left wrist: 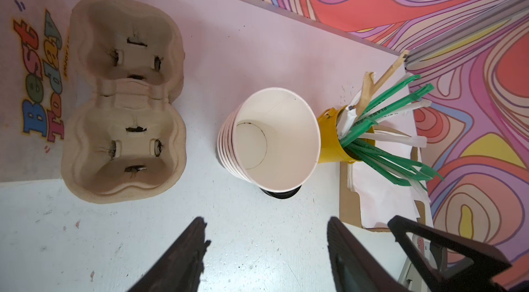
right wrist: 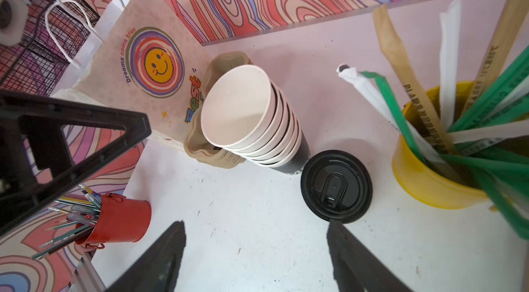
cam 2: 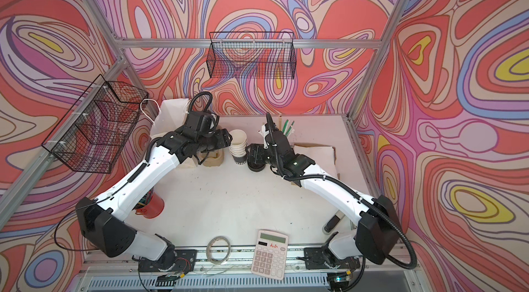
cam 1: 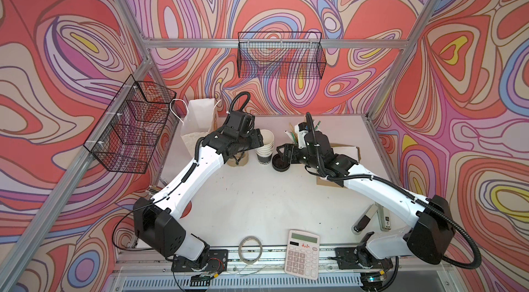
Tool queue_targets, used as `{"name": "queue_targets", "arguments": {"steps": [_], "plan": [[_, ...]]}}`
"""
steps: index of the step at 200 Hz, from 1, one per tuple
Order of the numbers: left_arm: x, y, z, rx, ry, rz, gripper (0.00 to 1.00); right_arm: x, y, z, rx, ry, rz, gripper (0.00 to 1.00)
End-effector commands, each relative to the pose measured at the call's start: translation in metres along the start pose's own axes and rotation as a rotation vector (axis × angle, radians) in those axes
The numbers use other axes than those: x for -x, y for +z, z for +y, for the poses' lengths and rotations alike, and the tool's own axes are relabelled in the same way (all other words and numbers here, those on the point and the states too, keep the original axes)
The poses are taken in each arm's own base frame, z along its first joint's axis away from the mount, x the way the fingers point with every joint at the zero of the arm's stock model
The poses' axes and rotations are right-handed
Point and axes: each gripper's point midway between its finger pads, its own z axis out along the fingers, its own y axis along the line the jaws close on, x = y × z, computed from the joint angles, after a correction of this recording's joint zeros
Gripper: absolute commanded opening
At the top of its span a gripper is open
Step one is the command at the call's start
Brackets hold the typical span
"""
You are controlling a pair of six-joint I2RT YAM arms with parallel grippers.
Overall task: Pack a coffee takeout order
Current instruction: Pick up the coffee cup.
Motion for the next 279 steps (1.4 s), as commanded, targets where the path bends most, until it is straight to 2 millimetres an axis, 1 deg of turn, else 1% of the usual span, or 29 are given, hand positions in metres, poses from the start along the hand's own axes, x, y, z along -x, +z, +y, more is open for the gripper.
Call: {"name": "queue_targets", "arguments": {"steps": [1,21,34,51,60,68,76,92,121,139,157,170,181,196,205,217,233,252,279], "plan": [[-0.004,0.005,0.012,0.079,-0.038,0.041,0.63,0.003,0.011,0.004,0.023,0.086,-0.049,0.76],[-0.001,0.013,0.012,0.085,-0.036,0.030,0.55,-0.002,0.024,0.000,0.012,0.108,-0.041,0.71],[-0.003,0.019,0.016,0.118,-0.036,0.050,0.53,-0.002,0.028,-0.003,0.001,0.119,-0.045,0.68],[-0.003,0.023,0.023,0.164,-0.050,0.054,0.51,-0.002,0.028,-0.006,-0.008,0.132,-0.062,0.64],[-0.002,0.024,0.023,0.165,-0.055,0.048,0.49,-0.003,0.030,-0.007,-0.006,0.138,-0.063,0.62],[0.000,0.025,0.021,0.154,-0.060,0.040,0.44,-0.005,0.033,-0.008,-0.010,0.140,-0.058,0.59],[0.000,0.029,0.019,0.146,-0.062,0.040,0.41,-0.008,0.039,-0.009,-0.013,0.143,-0.046,0.58],[0.000,0.035,0.019,0.156,-0.062,0.047,0.40,-0.014,0.047,-0.013,-0.020,0.152,-0.031,0.56],[-0.002,0.044,0.024,0.179,-0.076,0.051,0.36,-0.014,0.047,-0.017,-0.032,0.165,-0.053,0.49],[-0.005,0.050,0.025,0.179,-0.083,0.061,0.30,-0.016,0.050,-0.020,-0.047,0.157,-0.048,0.49],[-0.005,0.054,0.023,0.172,-0.087,0.066,0.27,-0.016,0.053,-0.023,-0.057,0.155,-0.048,0.47],[-0.003,0.056,0.023,0.177,-0.088,0.064,0.20,-0.016,0.055,-0.024,-0.059,0.156,-0.050,0.46],[-0.003,0.055,0.022,0.178,-0.087,0.063,0.17,-0.016,0.057,-0.026,-0.068,0.155,-0.050,0.45],[-0.002,0.055,0.022,0.177,-0.083,0.059,0.16,-0.016,0.059,-0.031,-0.085,0.154,-0.048,0.44],[-0.002,0.056,0.023,0.184,-0.079,0.061,0.13,-0.014,0.060,-0.033,-0.085,0.158,-0.052,0.44],[-0.003,0.058,0.025,0.193,-0.078,0.066,0.13,-0.012,0.062,-0.035,-0.080,0.165,-0.061,0.44],[-0.003,0.058,0.025,0.196,-0.079,0.069,0.11,-0.009,0.064,-0.034,-0.070,0.169,-0.070,0.43],[0.001,0.057,0.025,0.199,-0.077,0.060,0.04,-0.008,0.066,-0.033,-0.056,0.173,-0.071,0.42],[0.005,0.051,0.024,0.213,-0.064,0.059,0.04,-0.004,0.066,-0.029,-0.025,0.182,-0.086,0.42]]}}
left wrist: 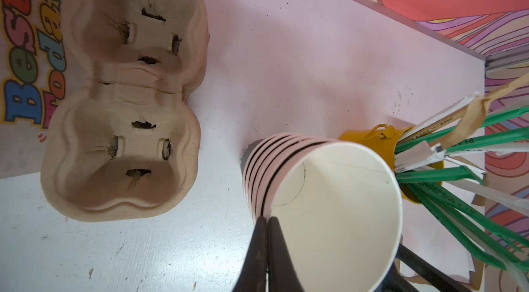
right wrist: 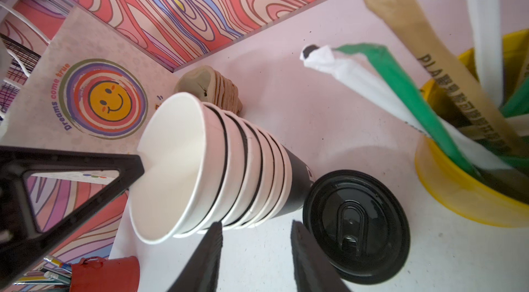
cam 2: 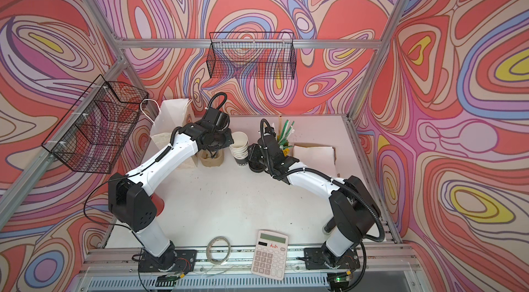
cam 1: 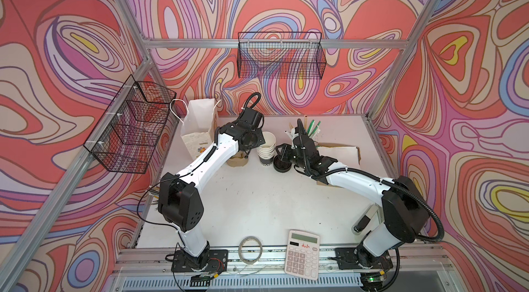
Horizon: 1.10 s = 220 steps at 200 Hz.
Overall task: Pack a coffee takeout order
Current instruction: Pick up the coffee cup.
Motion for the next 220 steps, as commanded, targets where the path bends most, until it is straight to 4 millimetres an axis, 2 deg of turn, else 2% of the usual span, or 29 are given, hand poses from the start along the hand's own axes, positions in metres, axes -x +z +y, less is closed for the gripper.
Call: {"name": "queue_targets", "arguments": {"steps": [1,24,65,91,128,220], "plan": [[0.007,-0.005,0.005,0.042,-0.004,-0.011,0.04,0.006,0.004,0.006,0.035,0.024,-0.021,0.42],[0.011,-0.009,0.009,0.059,-0.009,-0.023,0.01,0.006,0.007,0.009,0.049,0.024,-0.020,0.42],[0.006,0.001,0.019,0.043,-0.069,0.020,0.00,0.001,0.018,0.010,0.049,0.022,0.007,0.42],[0.009,-0.005,0.018,0.021,-0.073,0.004,0.00,-0.002,0.025,0.010,0.063,0.029,0.014,0.41],[0.013,-0.009,0.013,0.004,-0.065,0.004,0.00,0.005,0.018,0.011,0.058,0.030,-0.013,0.42],[0.030,-0.037,0.002,-0.039,-0.076,-0.049,0.00,0.017,0.011,0.019,0.070,0.034,-0.043,0.44]]}}
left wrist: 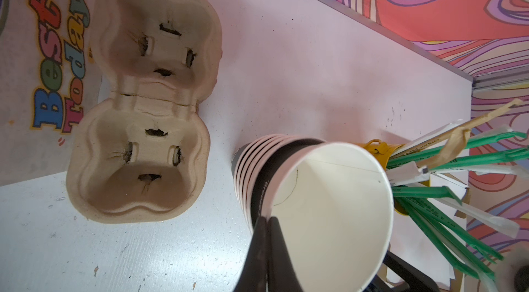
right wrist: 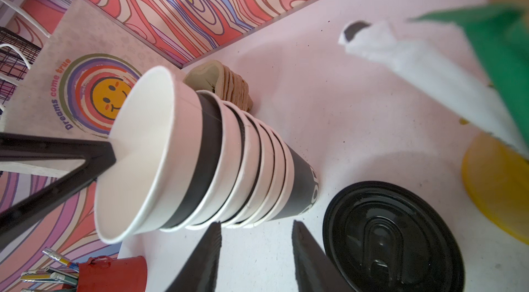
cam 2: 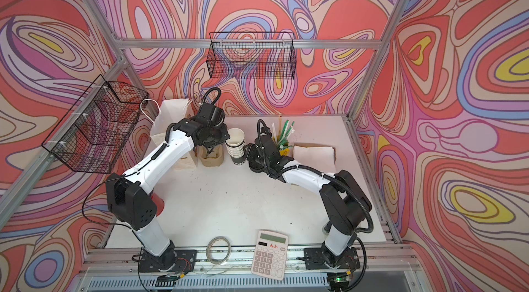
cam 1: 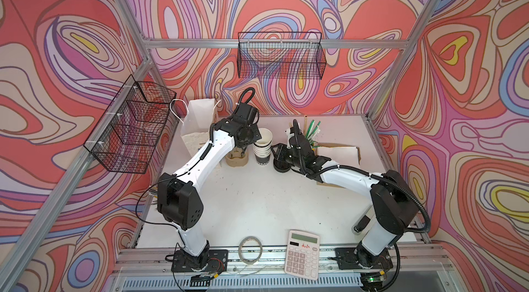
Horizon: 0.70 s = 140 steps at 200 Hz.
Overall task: Pack a coffee takeout order
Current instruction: Pick up the coffee cup.
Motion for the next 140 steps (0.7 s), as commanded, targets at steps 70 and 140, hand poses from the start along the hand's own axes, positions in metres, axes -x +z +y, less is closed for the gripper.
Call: {"name": "queue_targets", "arguments": {"steps": [70,140], "plan": [[0.028,-0.053,-0.017,-0.067,-0.019,-0.090,0.00,0.037,-0.028,0.019,0.023,0.006,-0.103,0.45],[0.042,-0.093,-0.025,-0.115,-0.012,-0.146,0.00,0.053,-0.057,0.040,0.084,-0.047,-0.134,0.72]]}}
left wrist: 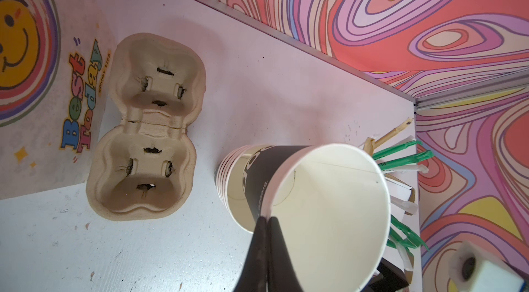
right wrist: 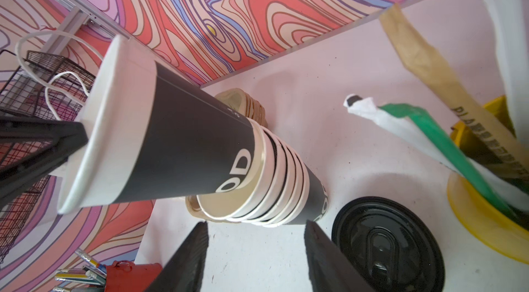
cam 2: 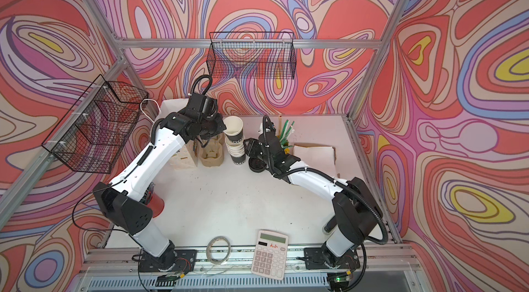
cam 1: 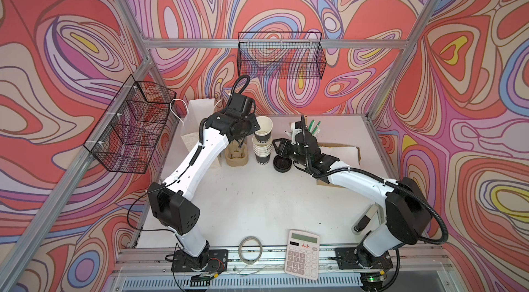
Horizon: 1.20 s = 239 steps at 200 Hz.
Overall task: Pack a coffee takeout order
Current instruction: Pick up the coffee cup, then place the coffee cup at the center of the table.
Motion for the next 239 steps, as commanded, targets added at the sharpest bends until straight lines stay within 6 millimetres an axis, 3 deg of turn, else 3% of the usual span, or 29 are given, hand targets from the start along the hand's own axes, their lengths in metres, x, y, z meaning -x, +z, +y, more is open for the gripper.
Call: {"name": "queue_targets", "arguments": {"steps": [1,46,87,108,145,202,239], "plan": [[0.012,-0.033,-0.004,-0.024,-0.001,-0.045,0.00,0.021,-0.018,0.017,0.043,-0.028,-0.043,0.73],[0.015,-0.061,-0.006,-0.061,0.010,-0.066,0.00,0.036,-0.048,0.033,0.084,-0.102,-0.077,0.98],[0.001,-0.086,-0.004,-0.098,0.055,-0.019,0.00,0.047,-0.085,0.038,0.095,-0.168,-0.113,0.98],[-0.011,-0.098,0.000,-0.119,0.079,0.009,0.00,0.038,-0.101,0.051,0.173,-0.228,-0.070,0.98],[-0.039,-0.115,0.010,-0.145,0.123,0.075,0.00,0.023,-0.115,0.045,0.139,-0.256,0.042,0.98],[-0.090,-0.119,0.023,-0.145,0.190,0.186,0.00,-0.005,-0.137,0.019,0.072,-0.237,0.135,0.98],[-0.119,-0.113,0.029,-0.162,0.186,0.239,0.00,-0.008,-0.155,0.023,0.117,-0.214,0.134,0.97]]}}
